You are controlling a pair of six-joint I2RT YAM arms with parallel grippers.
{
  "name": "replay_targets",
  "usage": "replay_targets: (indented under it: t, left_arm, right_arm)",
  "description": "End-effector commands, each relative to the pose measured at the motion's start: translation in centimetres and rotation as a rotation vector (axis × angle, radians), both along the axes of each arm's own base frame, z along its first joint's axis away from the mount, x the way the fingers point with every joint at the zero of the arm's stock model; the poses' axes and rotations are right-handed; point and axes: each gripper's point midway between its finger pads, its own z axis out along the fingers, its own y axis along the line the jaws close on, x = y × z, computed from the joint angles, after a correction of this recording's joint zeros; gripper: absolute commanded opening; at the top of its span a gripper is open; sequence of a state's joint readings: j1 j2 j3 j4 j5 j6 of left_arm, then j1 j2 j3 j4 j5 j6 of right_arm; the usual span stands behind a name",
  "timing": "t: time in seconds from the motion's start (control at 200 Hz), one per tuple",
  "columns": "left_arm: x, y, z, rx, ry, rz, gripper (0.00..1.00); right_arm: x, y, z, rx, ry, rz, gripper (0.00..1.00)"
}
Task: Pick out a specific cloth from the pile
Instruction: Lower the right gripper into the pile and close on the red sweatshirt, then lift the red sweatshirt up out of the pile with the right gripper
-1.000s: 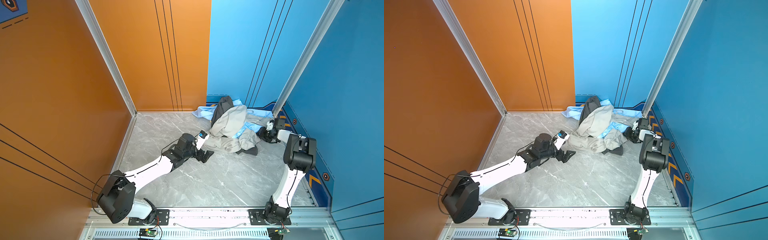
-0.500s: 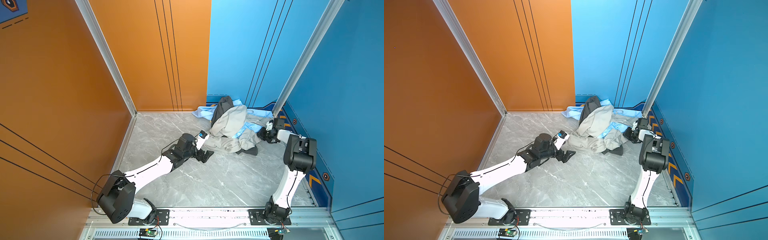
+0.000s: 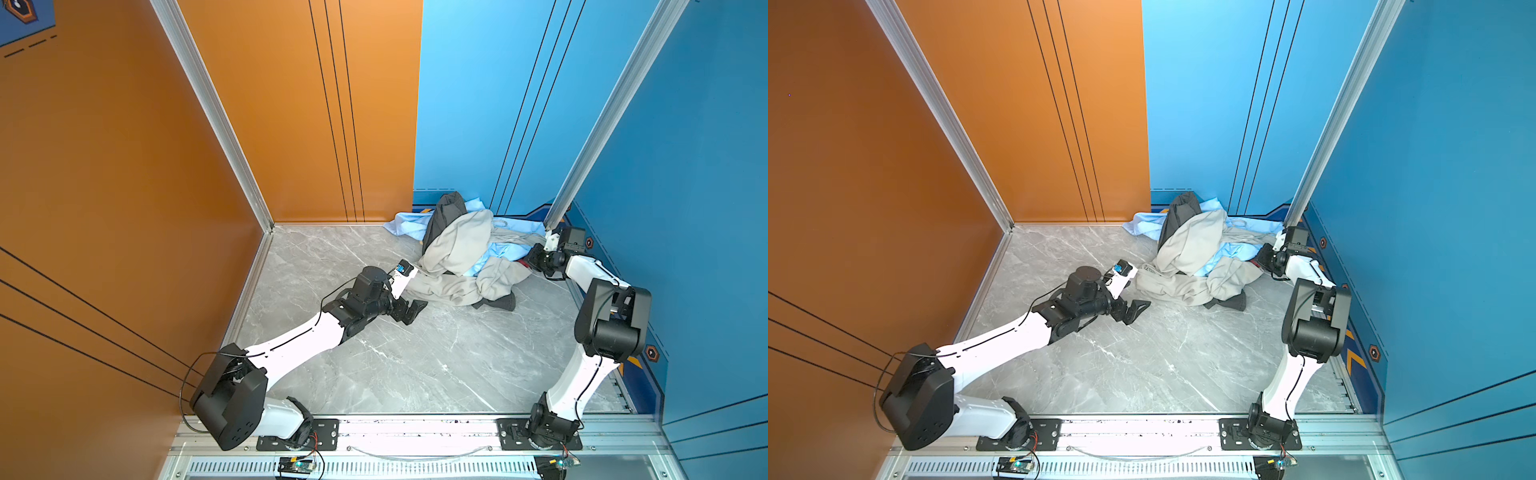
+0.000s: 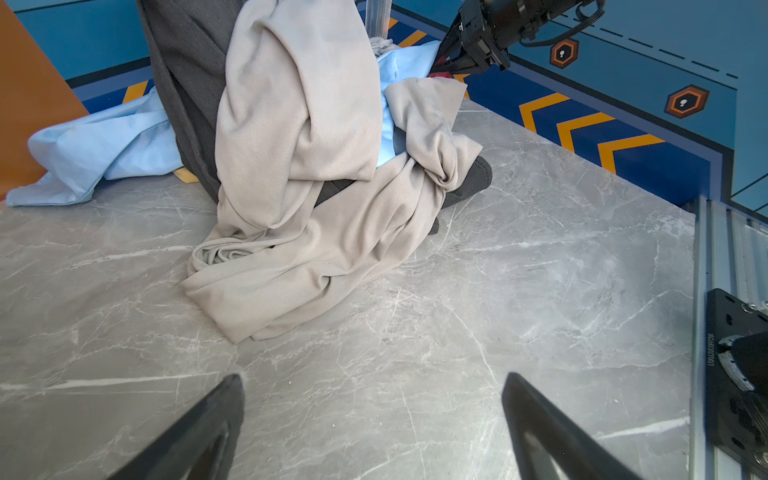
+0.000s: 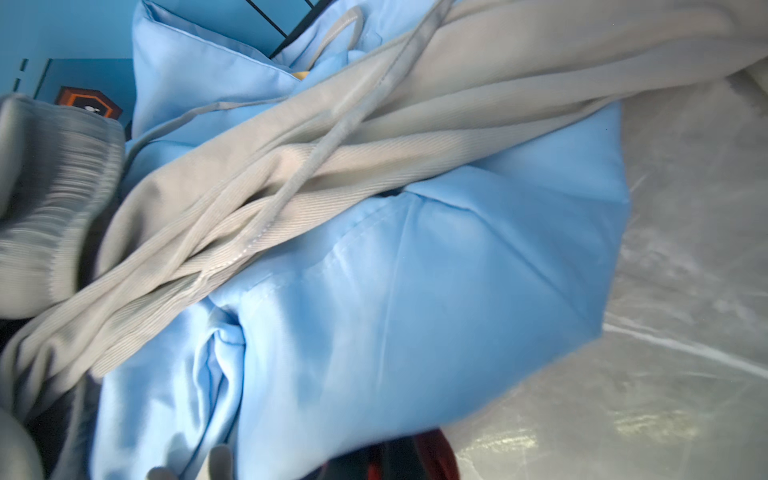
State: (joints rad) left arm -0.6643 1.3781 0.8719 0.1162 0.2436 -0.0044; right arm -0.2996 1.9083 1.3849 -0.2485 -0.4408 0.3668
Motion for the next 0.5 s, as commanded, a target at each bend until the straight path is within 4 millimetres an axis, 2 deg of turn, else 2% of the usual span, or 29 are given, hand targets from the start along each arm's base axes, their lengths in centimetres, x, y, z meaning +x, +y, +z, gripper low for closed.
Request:
replay_targets:
  t: [0.0,0.245,0.496]
  left_arm:
    - [-0.1,-0.2,1.9,-0.028,-0.042,0.001,0.97]
    - [-0.1,-0.1,2.3,-0.034,-0.048,0.003,0.97]
    - [-0.2,0.1,2.6,-0.034,-0.059,0.014,0.96]
  right_arm:
    - [0.1,-0.9,5.4,-0.031,-0.09,-0.032,0.0]
    - [-0.1,-0.3,11.0,-0.03,-0.19,-0.027,0.0]
    - [1.0,0.3,17.6,0.002,-0.318,-0.02,0.0]
